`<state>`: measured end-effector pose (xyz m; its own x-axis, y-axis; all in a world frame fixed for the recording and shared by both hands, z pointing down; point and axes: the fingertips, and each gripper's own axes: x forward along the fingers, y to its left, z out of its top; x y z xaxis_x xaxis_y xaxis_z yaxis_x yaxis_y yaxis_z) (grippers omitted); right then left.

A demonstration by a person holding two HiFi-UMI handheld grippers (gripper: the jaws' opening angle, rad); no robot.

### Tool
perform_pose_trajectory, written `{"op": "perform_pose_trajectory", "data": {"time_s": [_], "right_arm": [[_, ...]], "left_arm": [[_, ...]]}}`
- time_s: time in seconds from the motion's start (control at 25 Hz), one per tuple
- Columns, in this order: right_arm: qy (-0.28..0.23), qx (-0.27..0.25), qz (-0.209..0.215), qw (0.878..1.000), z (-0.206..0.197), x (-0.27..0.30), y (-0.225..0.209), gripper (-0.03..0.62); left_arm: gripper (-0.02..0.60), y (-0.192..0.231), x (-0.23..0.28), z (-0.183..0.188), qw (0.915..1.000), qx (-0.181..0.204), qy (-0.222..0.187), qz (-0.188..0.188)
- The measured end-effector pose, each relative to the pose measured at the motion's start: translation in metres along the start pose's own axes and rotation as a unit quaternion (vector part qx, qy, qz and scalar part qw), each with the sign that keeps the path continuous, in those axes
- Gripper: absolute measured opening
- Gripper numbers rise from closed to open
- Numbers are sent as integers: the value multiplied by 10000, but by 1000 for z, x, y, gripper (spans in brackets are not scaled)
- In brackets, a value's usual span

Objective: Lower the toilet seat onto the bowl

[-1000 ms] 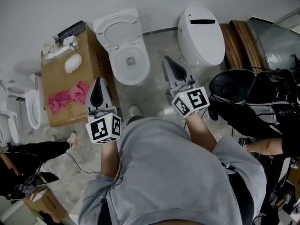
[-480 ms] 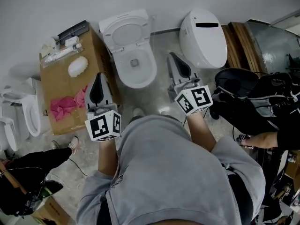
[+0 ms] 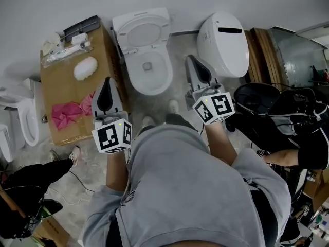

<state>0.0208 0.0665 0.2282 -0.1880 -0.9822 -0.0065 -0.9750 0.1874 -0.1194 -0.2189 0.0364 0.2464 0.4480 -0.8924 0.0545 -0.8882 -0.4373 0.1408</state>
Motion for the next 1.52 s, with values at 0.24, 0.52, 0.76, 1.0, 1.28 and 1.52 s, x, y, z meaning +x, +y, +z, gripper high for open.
{"op": "perform_pose_trajectory", "data": {"time_s": [0.24, 0.52, 0.76, 1.0, 1.28, 1.52], "right_arm": [[30, -16, 80, 10000, -5, 17, -19, -2], [7, -67, 336, 9994, -1, 59, -63, -2], [25, -39, 543, 9985, 5, 99, -109, 0], [127, 37, 678, 9976, -9, 127, -147, 0], [245, 1, 686, 9973, -25, 150, -165, 0], [340, -238, 501, 9979, -30, 173, -168, 3]], "left_arm": [[0, -4, 16, -4, 9999, 41, -3, 103], [0, -14, 64, 2, 9991, 93, -72, 411], [0, -32, 117, 12, 9979, 116, -138, 627], [0, -53, 146, 14, 9964, 170, -148, 820], [0, -51, 168, 21, 9951, 281, -218, 928], [0, -29, 184, 22, 9957, 242, -179, 876]]}}
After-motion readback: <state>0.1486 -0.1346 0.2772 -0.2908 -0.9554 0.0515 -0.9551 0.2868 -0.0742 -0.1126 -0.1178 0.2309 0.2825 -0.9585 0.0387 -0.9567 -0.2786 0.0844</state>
